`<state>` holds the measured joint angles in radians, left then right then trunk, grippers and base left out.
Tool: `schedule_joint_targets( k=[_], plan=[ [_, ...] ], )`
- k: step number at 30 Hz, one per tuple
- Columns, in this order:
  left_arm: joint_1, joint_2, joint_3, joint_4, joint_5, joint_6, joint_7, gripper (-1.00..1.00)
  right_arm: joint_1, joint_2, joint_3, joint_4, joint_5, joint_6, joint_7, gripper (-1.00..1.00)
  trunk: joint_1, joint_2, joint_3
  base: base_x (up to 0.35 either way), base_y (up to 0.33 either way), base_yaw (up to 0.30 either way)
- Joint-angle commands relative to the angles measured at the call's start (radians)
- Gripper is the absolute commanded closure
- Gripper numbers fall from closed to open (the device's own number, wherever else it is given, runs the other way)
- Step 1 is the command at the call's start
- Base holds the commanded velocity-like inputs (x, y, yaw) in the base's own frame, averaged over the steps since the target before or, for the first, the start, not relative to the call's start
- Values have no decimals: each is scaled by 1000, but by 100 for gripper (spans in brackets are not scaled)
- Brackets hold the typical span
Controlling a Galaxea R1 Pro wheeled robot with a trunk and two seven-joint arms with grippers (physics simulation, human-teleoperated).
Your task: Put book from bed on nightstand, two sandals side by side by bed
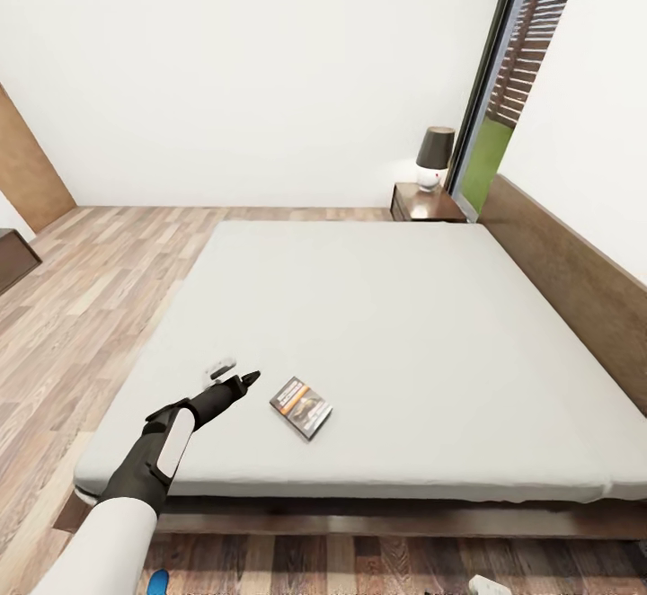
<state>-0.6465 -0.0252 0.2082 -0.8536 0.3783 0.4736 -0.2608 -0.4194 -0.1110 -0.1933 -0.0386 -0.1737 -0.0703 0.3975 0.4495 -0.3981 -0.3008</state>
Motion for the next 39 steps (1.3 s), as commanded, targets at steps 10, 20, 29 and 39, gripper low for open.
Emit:
schedule_joint_targets(
  k=[10, 20, 29, 39],
  plan=[
    [-1, -1, 5, -1, 7, 10, -3, -100, -1, -1, -2, 2, -7, -3, 5, -100, 0, -2, -18, 0, 0, -4],
    [-1, -1, 5, -1, 7, 10, -3, -100, -1, 0, -2, 2, -7, -3, 4, -100, 0, -2, -33, 0, 0, 0],
    [-1, -1, 5, -1, 7, 10, -3, -100, -1, -1, -2, 2, -6, -3, 4, -100, 0, -2, -47, 0, 0, 0],
    [-1, -1, 5, -1, 7, 10, -3, -100, -1, 0, -2, 2, -6, -3, 4, -100, 0, -2, -63, 6, -3, 0]
  ],
)
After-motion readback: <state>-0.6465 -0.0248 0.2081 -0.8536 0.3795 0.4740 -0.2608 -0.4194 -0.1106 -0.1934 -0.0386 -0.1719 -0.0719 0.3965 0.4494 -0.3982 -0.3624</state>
